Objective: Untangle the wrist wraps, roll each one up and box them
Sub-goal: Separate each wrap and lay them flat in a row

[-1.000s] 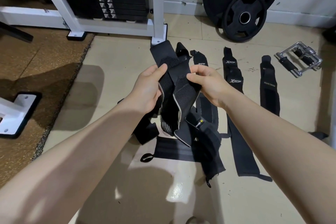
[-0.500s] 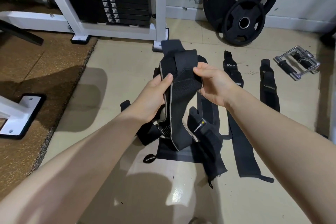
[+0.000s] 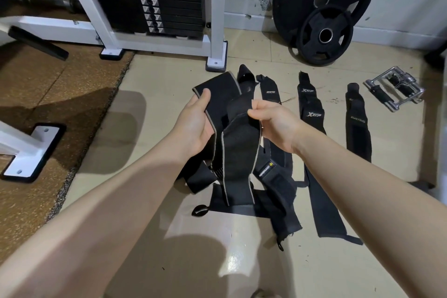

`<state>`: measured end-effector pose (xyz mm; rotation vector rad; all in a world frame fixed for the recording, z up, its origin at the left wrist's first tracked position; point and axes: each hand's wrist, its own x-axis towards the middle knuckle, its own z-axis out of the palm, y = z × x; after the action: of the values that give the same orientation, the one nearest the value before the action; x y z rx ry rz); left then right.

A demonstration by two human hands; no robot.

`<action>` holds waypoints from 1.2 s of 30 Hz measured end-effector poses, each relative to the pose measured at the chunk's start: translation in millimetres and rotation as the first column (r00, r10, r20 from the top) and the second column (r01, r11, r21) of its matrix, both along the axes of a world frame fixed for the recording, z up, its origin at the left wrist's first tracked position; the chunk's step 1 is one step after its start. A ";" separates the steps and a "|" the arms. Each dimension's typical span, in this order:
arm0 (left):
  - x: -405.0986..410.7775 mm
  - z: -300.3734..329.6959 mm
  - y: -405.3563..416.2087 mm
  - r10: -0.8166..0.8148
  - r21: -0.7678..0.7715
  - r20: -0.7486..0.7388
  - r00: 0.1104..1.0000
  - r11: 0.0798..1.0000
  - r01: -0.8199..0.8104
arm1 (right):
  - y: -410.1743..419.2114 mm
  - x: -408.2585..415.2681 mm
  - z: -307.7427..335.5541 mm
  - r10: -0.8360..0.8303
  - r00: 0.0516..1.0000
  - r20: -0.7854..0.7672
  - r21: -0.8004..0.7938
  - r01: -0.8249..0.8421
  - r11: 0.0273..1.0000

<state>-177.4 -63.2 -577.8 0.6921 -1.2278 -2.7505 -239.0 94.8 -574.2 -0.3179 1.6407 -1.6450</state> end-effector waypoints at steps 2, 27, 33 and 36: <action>2.2 3.8 4.2 -0.082 -0.019 -0.041 0.996 0.997 0.081 | -4.2 2.1 -3.5 -0.028 0.999 -0.035 0.031 0.029 0.999; -12.5 27.5 -8.7 -0.081 -0.449 -0.176 0.981 0.894 -0.007 | -13.3 9.6 -6.3 -0.164 0.917 -0.363 0.225 0.257 0.940; -1.0 8.0 -3.9 -0.191 -0.336 0.005 0.982 0.924 0.182 | -13.8 5.1 -4.4 -0.337 0.890 -0.307 0.100 0.382 0.918; 8.9 -9.6 8.2 -0.245 -0.497 0.047 0.968 0.835 0.236 | -17.6 5.7 -1.0 -0.381 0.881 -0.280 0.105 0.423 0.900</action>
<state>-168.5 -55.0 -587.4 0.4788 -2.0383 -2.4109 -233.4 77.2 -575.2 -0.1064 2.1370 -1.8115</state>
